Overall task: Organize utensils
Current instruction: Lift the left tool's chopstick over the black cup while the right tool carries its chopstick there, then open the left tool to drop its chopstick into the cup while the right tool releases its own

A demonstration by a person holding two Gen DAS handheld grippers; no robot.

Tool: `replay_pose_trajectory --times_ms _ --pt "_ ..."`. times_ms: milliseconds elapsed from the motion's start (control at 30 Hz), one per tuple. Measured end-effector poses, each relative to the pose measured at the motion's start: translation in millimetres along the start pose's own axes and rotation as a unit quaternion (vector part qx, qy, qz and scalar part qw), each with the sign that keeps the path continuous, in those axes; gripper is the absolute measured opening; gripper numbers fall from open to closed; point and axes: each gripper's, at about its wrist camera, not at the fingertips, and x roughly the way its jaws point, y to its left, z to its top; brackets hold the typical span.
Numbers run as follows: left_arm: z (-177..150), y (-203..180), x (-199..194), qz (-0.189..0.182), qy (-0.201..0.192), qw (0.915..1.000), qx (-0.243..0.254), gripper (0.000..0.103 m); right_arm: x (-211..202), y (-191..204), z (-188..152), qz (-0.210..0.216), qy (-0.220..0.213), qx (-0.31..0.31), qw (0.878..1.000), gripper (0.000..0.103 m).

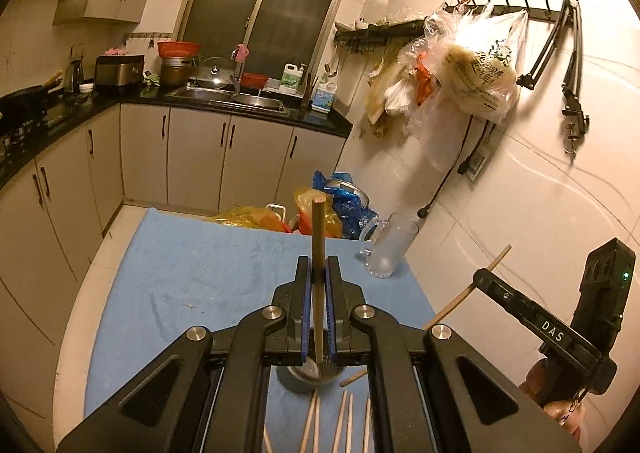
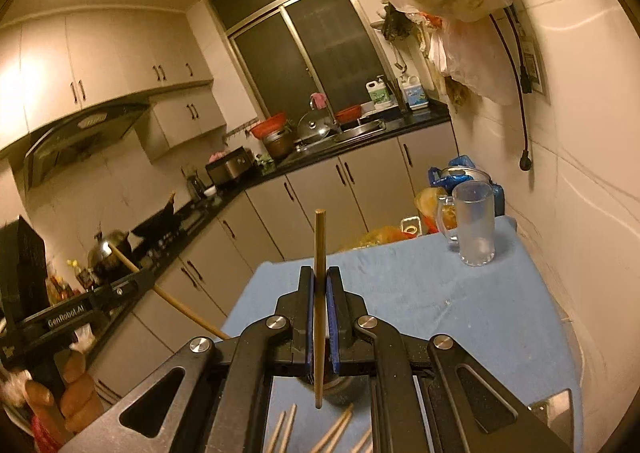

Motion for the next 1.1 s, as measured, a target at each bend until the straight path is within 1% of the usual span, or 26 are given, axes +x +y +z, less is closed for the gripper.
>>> replay_pose_trajectory --times_ms 133,233,367,533,600,700,867,900,933,967,1000,1033,1100 --pt "-4 4 32 -0.002 0.026 0.9996 -0.005 0.006 25 -7 5 -0.005 0.007 0.012 1.000 0.007" --pt "-13 8 54 -0.001 0.049 0.9988 -0.005 0.006 46 -15 2 -0.007 0.026 0.018 0.999 0.007" --pt "-27 15 82 0.001 0.080 0.9967 -0.013 0.006 75 -28 -11 -0.008 0.061 0.031 0.998 0.007" --pt "-45 24 106 0.003 0.111 0.9937 -0.017 0.006 103 -39 -29 -0.011 0.100 0.039 0.994 0.007" --pt "-48 26 111 0.004 0.117 0.9929 -0.019 0.006 111 -41 -35 -0.010 0.114 0.038 0.993 0.007" --pt "-51 29 117 0.006 0.124 0.9920 -0.021 0.006 119 -42 -43 -0.010 0.123 0.034 0.992 0.007" --pt "-50 33 115 0.007 0.121 0.9923 -0.025 0.006 122 -43 -45 -0.006 0.124 0.032 0.992 0.008" --pt "-49 34 114 0.006 0.120 0.9924 -0.027 0.008 121 -43 -45 -0.007 0.124 0.031 0.992 0.009" --pt "-49 34 113 0.006 0.120 0.9924 -0.027 0.011 121 -43 -45 -0.008 0.123 0.030 0.992 0.013" --pt "-48 34 111 0.007 0.117 0.9928 -0.028 0.019 119 -43 -44 -0.009 0.122 0.030 0.992 0.016" --pt "-48 33 109 0.008 0.113 0.9932 -0.028 0.026 117 -43 -43 -0.007 0.120 0.031 0.992 0.024" --pt "-48 33 106 0.009 0.107 0.9939 -0.027 0.026 114 -42 -43 -0.006 0.118 0.032 0.993 0.031" --pt "-46 32 99 0.011 0.099 0.9947 -0.024 0.027 107 -41 -41 -0.005 0.110 0.033 0.993 0.033"
